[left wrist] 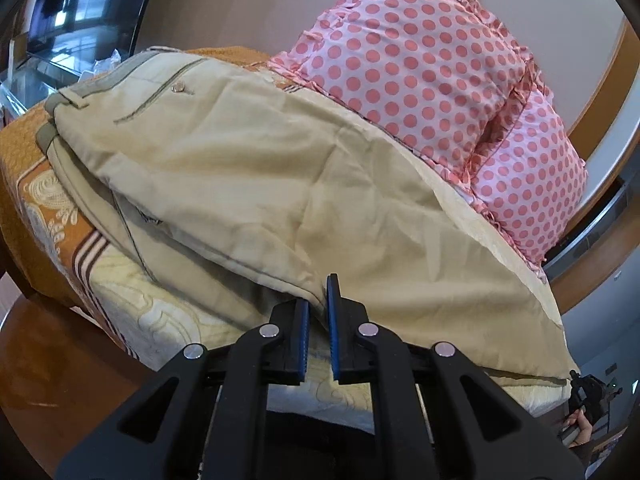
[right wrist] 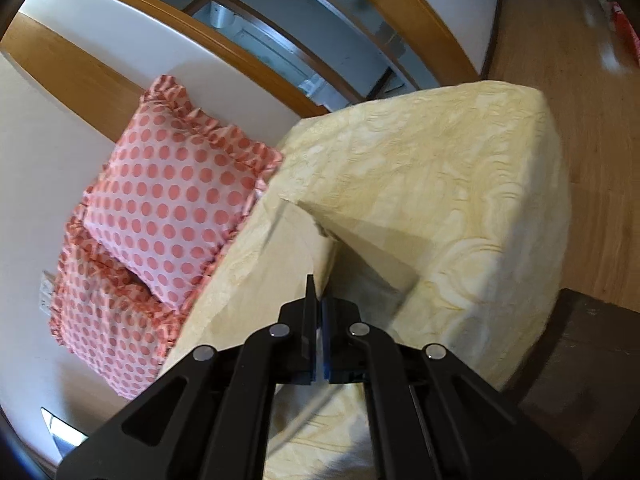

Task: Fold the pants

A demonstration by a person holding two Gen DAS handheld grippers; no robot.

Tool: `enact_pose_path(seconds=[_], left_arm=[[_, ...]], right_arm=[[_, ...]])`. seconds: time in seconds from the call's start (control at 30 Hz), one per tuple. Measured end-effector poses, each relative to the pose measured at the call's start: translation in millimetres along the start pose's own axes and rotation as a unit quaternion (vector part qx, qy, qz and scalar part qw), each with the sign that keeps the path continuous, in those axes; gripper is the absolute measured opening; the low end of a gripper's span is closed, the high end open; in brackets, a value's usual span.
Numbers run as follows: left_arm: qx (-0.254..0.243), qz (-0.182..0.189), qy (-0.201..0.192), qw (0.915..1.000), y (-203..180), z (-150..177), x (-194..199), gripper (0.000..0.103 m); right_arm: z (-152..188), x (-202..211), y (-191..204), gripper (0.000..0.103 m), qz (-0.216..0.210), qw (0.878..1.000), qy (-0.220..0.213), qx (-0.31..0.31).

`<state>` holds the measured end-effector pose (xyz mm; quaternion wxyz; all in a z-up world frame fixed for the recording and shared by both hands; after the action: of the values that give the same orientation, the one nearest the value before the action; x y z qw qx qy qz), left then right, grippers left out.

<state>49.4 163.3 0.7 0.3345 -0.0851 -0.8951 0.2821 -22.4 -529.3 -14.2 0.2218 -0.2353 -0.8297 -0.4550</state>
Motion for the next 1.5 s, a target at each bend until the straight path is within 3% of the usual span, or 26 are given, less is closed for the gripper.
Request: enact_pose_path(seconds=[0.17,0.23,0.27,0.33,0.4,0.5,0.53,0.57,0.63,0.77,0.8,0.83,0.87,0.93,1.03,1.13,1.23,1.3,1.33,1.4,1.47,1.5], left_arm=[[0.001,0.004,-0.002,1.0000,6.0,14.3,1.7,0.008],[-0.007,0.006,-0.009,0.9999,5.9,17.3,4.3,0.009],[-0.011,0.007,-0.011,0.9999,5.5,18.2,6.8,0.009],[-0.022,0.006,-0.023,0.9995,5.7,19.5,19.0,0.017],[-0.032,-0.011,-0.046,0.9983,8.8,17.6,34.9,0.021],[-0.047,-0.055,-0.100,0.9924,12.5,5.9,58.3,0.022],[-0.051,-0.059,-0.118,0.9900,12.6,-0.4,63.5,0.027],[-0.055,-0.062,-0.124,0.9888,12.6,-6.5,64.5,0.034],[-0.066,-0.066,-0.134,0.9866,11.5,-14.5,62.2,0.068],[-0.086,-0.079,-0.129,0.9847,11.7,-25.5,41.5,0.069],[-0.086,-0.080,-0.126,0.9850,14.0,-26.0,38.0,0.071],[-0.086,-0.082,-0.122,0.9855,15.9,-26.0,33.1,0.072],[-0.085,-0.083,-0.116,0.9860,18.9,-26.2,28.1,0.073],[-0.082,-0.088,-0.105,0.9871,26.7,-23.2,18.6,0.083],[-0.080,-0.078,-0.102,0.9885,30.7,-15.6,11.6,0.089],[-0.076,-0.070,-0.108,0.9888,30.1,-14.2,11.5,0.094],[-0.064,-0.064,-0.110,0.9898,30.6,-15.9,11.5,0.096],[-0.058,-0.060,-0.113,0.9901,30.9,-16.6,13.3,0.096],[-0.052,-0.055,-0.115,0.9904,31.0,-17.3,16.0,0.096],[-0.034,-0.037,-0.126,0.9907,31.9,-19.3,27.7,0.096],[-0.026,-0.041,-0.144,0.9884,36.0,-22.8,43.7,0.096],[-0.021,-0.054,-0.157,0.9859,42.5,-25.5,56.1,0.096]], right_arm=[[5.1,-9.0,-3.1,0.002,0.029,0.999,0.007,0.018],[7.4,-7.6,-0.5,0.008,0.036,0.999,0.003,0.027],[7.8,-2.5,0.4,0.013,0.039,0.999,-0.004,0.031],[5.6,10.6,1.7,0.048,0.041,0.998,-0.034,0.031],[-0.2,25.3,0.0,0.052,0.066,0.994,-0.077,0.038],[-6.0,22.0,-8.2,0.048,0.075,0.994,-0.074,0.032],[-6.0,17.6,-10.7,0.045,0.076,0.995,-0.066,0.028],[-3.9,11.2,-12.2,0.042,0.077,0.995,-0.056,0.028],[0.1,9.9,-8.8,0.038,0.089,0.993,-0.068,0.042],[13.7,6.4,0.4,0.032,0.074,0.994,-0.063,0.055],[14.8,6.3,2.2,0.027,0.078,0.993,-0.068,0.061],[15.3,4.4,3.2,0.009,0.075,0.993,-0.068,0.064],[14.8,0.0,5.5,0.005,0.058,0.994,-0.061,0.064],[12.5,1.7,17.4,0.004,0.044,0.994,-0.070,0.072],[20.5,17.4,74.2,0.004,-0.024,0.988,-0.088,0.127],[58.2,35.6,162.3,0.004,-0.144,0.966,-0.070,0.202],[134.3,44.7,248.2,0.004,-0.257,0.922,-0.007,0.289],[210.6,36.7,289.1,0.004,-0.314,0.881,0.084,0.345],[251.3,27.9,300.0,0.004,-0.319,0.860,0.131,0.376],[308.2,12.9,305.1,0.004,-0.305,0.830,0.192,0.425],[347.6,3.4,301.3,0.004,-0.297,0.812,0.238,0.442],[353.3,4.2,300.1,0.004,-0.297,0.812,0.240,0.442]])
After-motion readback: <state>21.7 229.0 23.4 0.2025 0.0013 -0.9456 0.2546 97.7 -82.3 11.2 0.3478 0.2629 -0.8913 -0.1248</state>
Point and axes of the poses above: each gripper's, at about its wrist camera, not at the fingertips, and x roughly against the way its jaws point, y to its left, z to its underside, the point moved 4 cm from there along -x, roughly the way its jaws point, and after that the axes turned 10 degrees about z, right-handed, at the moved point
